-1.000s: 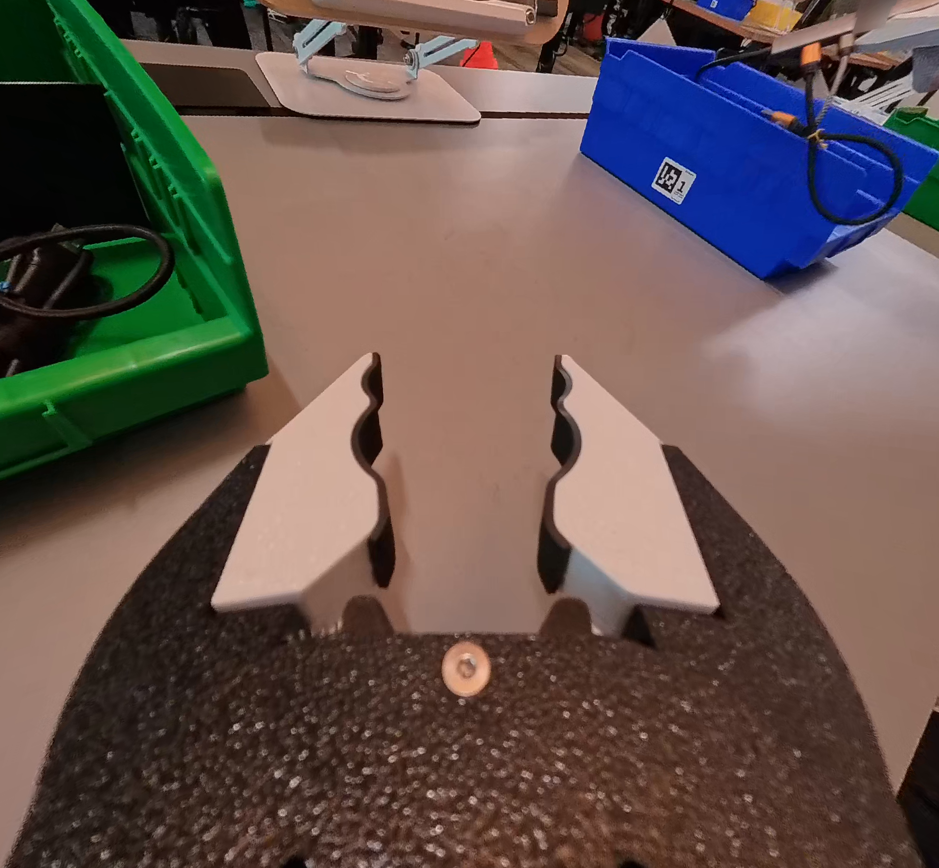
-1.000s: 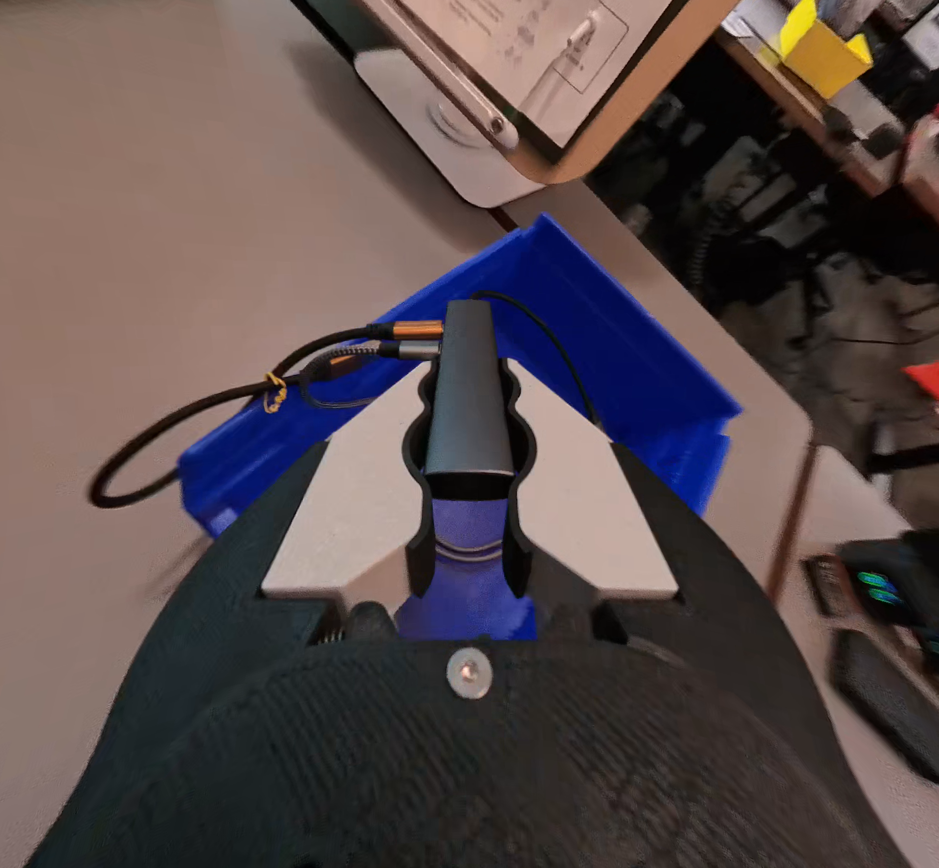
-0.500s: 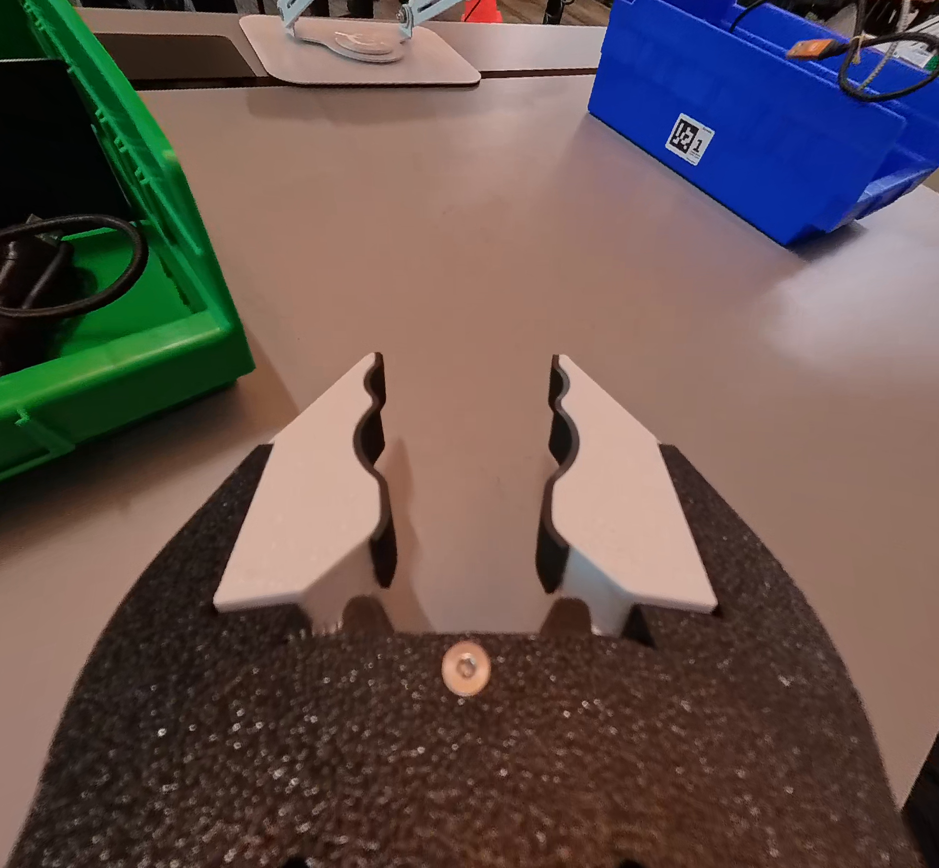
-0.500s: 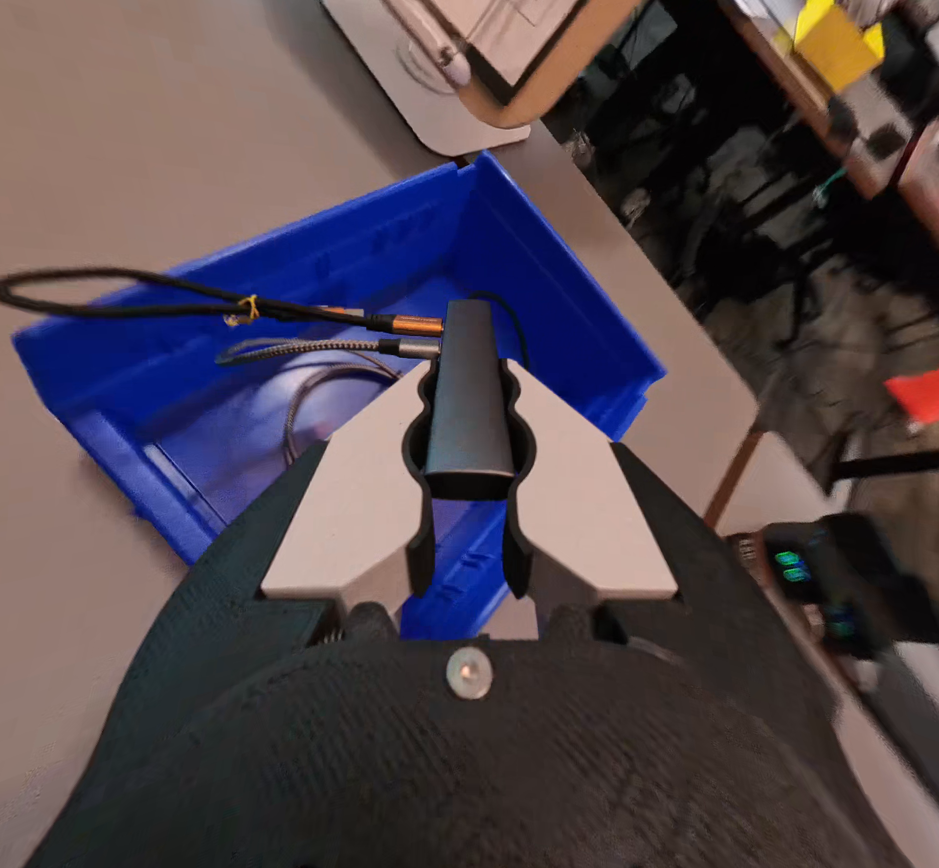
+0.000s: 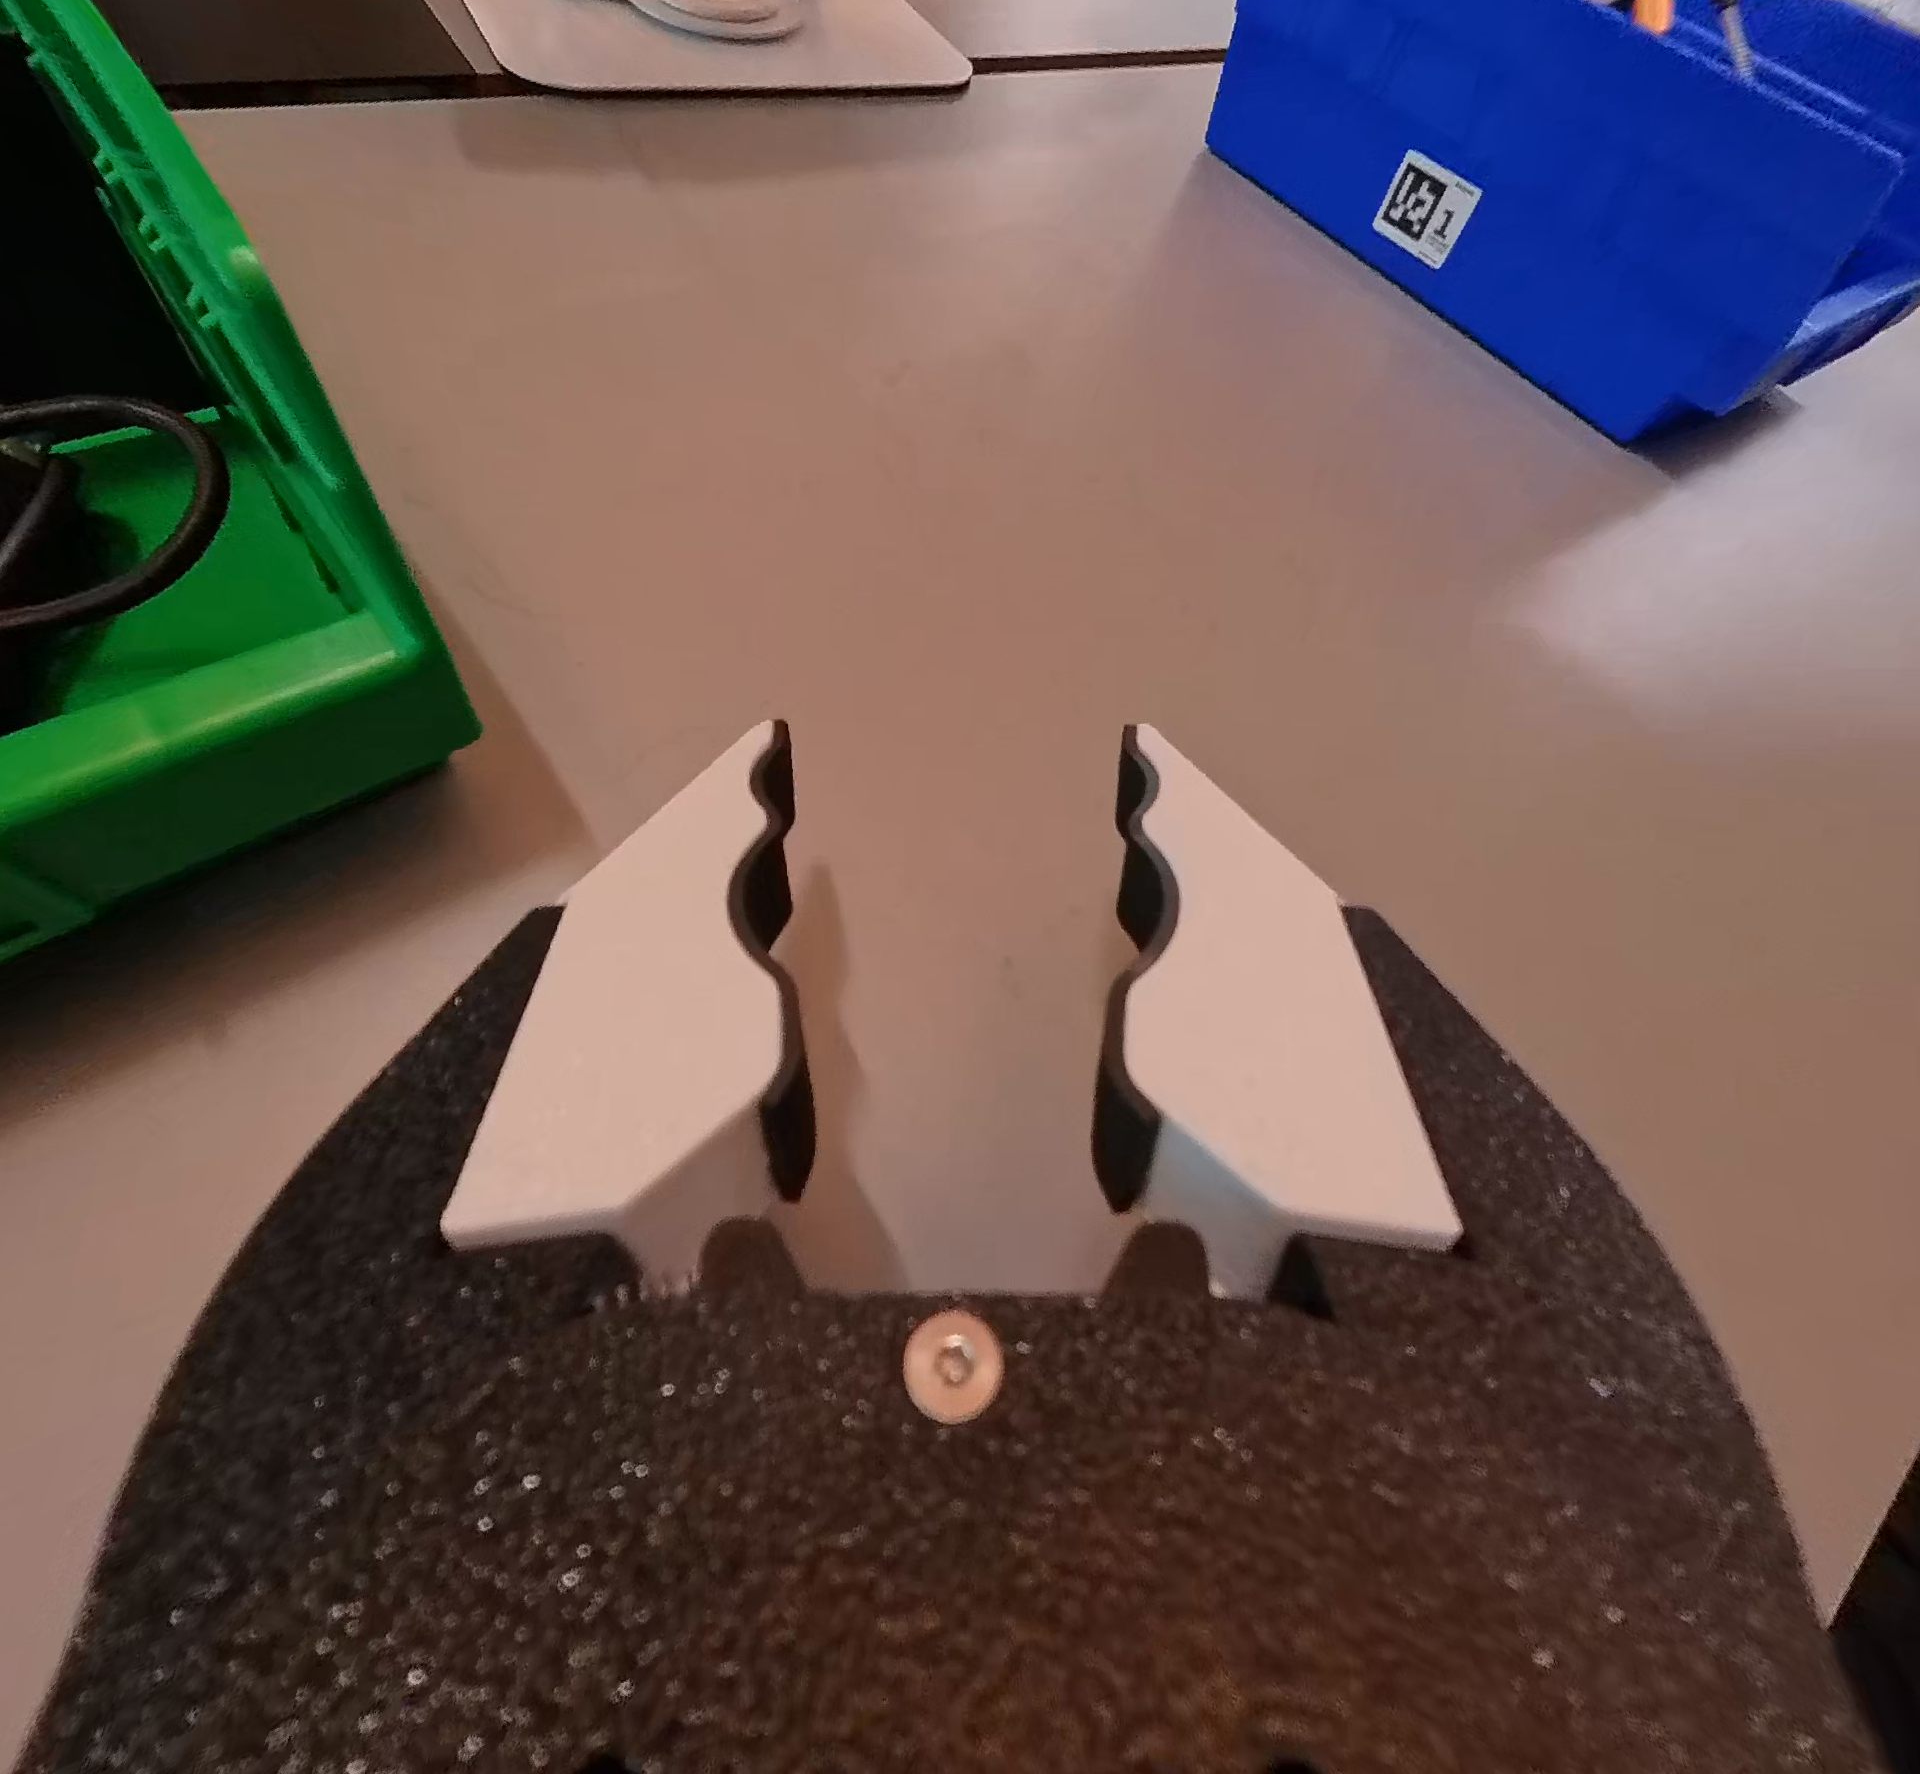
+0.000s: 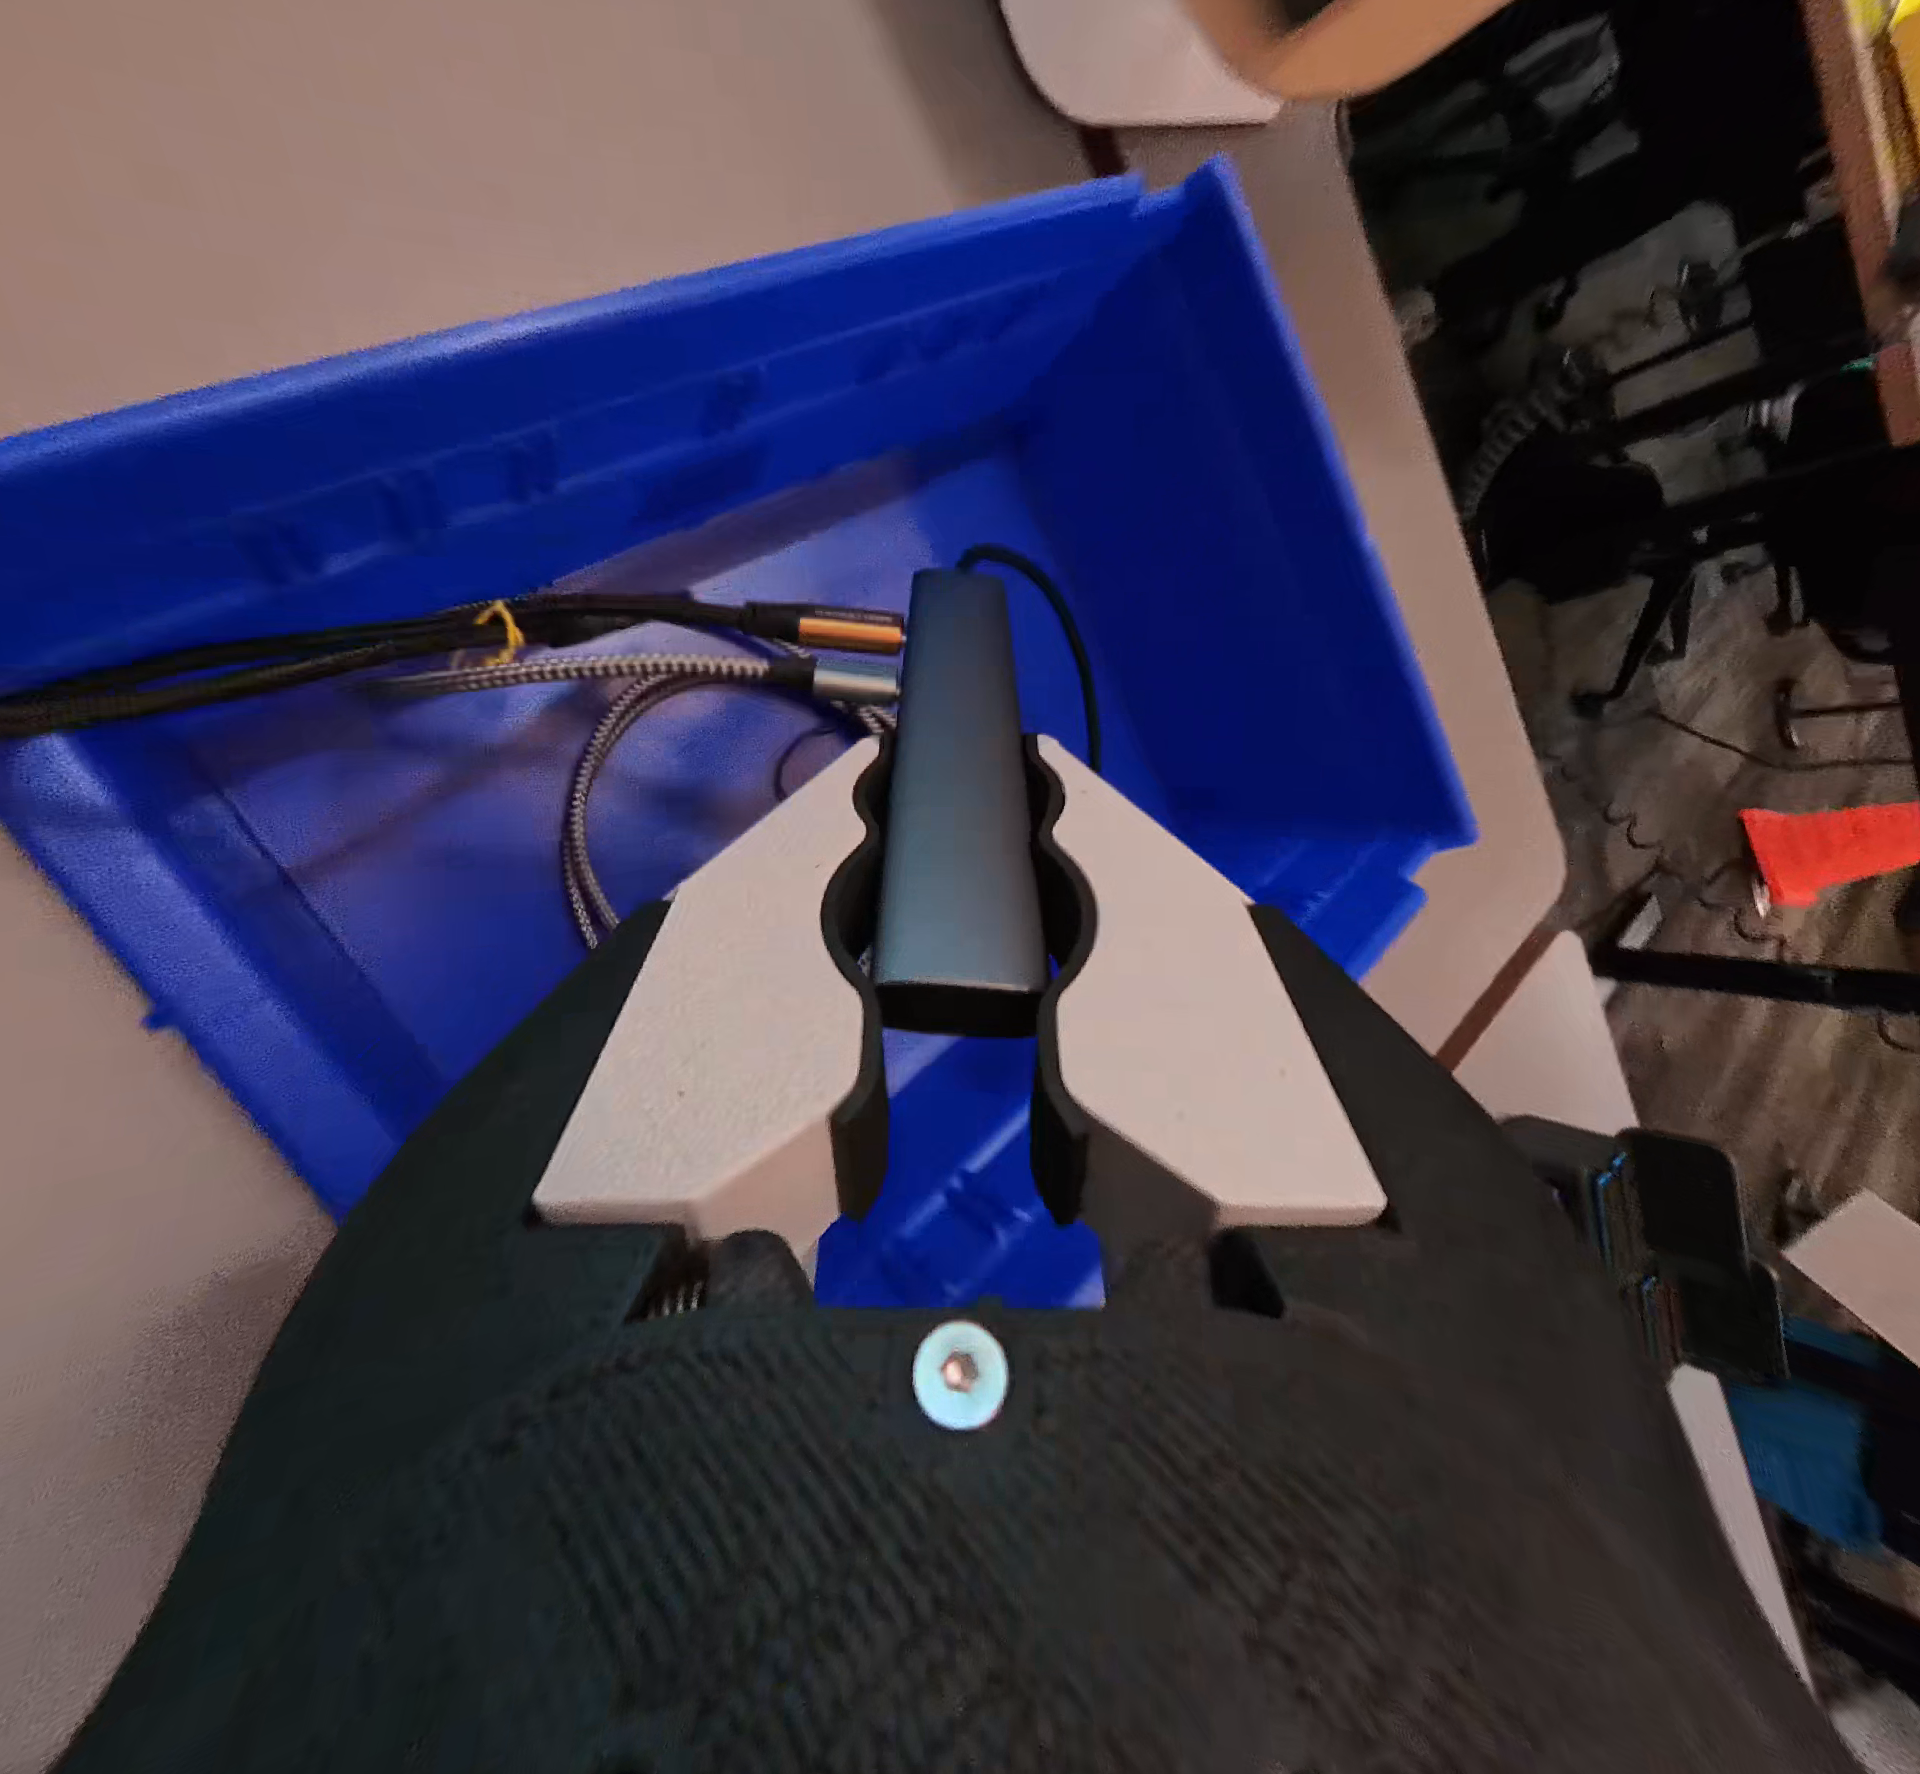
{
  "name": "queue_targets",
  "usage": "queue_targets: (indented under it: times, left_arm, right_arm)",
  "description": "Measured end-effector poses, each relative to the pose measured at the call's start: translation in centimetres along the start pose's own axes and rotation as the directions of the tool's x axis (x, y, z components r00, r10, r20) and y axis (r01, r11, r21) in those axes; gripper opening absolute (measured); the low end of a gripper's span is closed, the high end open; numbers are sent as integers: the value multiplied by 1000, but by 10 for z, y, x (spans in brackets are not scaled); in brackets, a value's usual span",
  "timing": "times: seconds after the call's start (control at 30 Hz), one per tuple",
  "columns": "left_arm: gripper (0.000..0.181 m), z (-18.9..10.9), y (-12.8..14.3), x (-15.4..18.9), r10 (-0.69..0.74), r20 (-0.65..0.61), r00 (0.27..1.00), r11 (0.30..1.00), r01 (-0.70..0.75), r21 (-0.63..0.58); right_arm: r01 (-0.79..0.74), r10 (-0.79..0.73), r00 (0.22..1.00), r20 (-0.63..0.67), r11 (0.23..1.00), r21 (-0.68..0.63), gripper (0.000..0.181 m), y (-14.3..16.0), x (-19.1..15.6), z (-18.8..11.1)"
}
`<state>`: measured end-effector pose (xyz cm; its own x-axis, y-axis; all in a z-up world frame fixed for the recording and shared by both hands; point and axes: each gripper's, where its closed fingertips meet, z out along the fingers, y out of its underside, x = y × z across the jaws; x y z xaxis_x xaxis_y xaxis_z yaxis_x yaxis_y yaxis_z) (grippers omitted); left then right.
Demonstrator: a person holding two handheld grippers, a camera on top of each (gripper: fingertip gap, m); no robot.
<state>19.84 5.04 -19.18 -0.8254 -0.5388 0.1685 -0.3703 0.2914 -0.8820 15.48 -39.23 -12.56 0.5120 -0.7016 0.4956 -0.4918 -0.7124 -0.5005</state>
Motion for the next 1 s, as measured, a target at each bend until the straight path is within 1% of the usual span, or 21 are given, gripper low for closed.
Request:
queue_targets:
  times: [0.03, 0.07, 0.1, 0.13, 0.17, 0.2, 0.23, 0.33, 0.4, 0.43, 0.5, 0.57, 0.6, 0.67, 0.73, 0.77, 0.83, 0.87, 0.93, 1.0]
  left_arm:
    - [61, 1, 1, 1, 4, -1, 1000, 1000, -4, -9]
    - [61, 1, 2, 2, 11, -2, 1000, 1000, -11, -14]
    - [61, 1, 2, 3, 18, -3, 1000, 1000, -18, -17]
    - [61, 1, 3, 4, 24, -5, 1000, 1000, -24, -20]
    - [61, 0, 4, 6, 28, -9, 1000, 999, -28, -23]
    - [61, -1, 5, 7, 30, -12, 999, 999, -30, -22]
    - [61, -3, 5, 7, 30, -11, 999, 999, -30, -17]
    - [61, -8, 2, 7, 23, -8, 1000, 1000, -23, 15]
    - [61, -11, 0, 8, 20, -10, 1000, 999, -19, 33]
    - [61, -12, -1, 7, 21, -8, 1000, 999, -20, 42]
    - [61, -15, -7, 5, 25, 2, 1000, 998, -25, 56]
    - [61, -20, -19, 3, 35, 7, 999, 996, -35, 82]
    - [60, -24, -27, 2, 47, 15, 999, 994, -48, 98]
    - [58, -34, -47, -5, 89, 48, 995, 988, -94, 125]
    - [56, -45, -68, -15, 154, 90, 984, 978, -165, 129]
    - [56, -50, -77, -24, 196, 119, 973, 972, -209, 109]
    - [56, -58, -94, -49, 291, 182, 939, 954, -300, 24]
    - [56, -62, -104, -64, 339, 215, 916, 939, -343, -22]
    - [56, -69, -123, -94, 430, 241, 870, 903, -413, -119]
    - [56, -72, -139, -128, 490, 240, 838, 867, -440, -235]
  right_arm:
    - [8, -8, 1000, -14, 999, -38, 23, 5, -6, 12]
    - [19, -22, 999, -27, 996, -87, 29, 12, -11, 20]
    - [32, -38, 998, -44, 990, -134, 39, 19, -11, 24]
    - [28, -42, 995, -90, 987, -156, 49, 23, -5, 24]
    - [-5, -18, 988, -152, 989, -150, 59, 22, 4, 18]
    - [-58, 35, 979, -199, 992, -110, 71, 17, 12, 10]
    - [-112, 98, 971, -217, 992, -53, 82, 10, 17, 0]
    - [-227, 246, 949, -198, 967, 112, 102, -14, 23, -34]
    - [-281, 335, 925, -182, 922, 266, 100, -43, 24, -57]
    - [-301, 365, 923, -125, 883, 359, 100, -65, 15, -66]
    - [-313, 353, 935, 26, 789, 529, 99, -113, -17, -79]
    - [-311, 318, 941, 112, 688, 656, 96, -157, -51, -84]
    - [-301, 282, 948, 146, 655, 693, 97, -177, -71, -82]
    - [-274, 196, 961, 192, 626, 730, 98, -209, -114, -68]
    - [-205, 122, 979, 165, 624, 754, 99, -234, -145, -45]
    - [-173, 87, 984, 153, 638, 750, 100, -241, -158, -29]
    - [-172, 73, 983, 167, 679, 714, 107, -248, -177, 2]
    - [-188, 80, 979, 185, 690, 698, 110, -250, -184, 12]
    - [-190, 70, 978, 198, 699, 689, 112, -249, -197, 21]
    - [-163, 28, 979, 203, 704, 691, 111, -244, -212, 23]
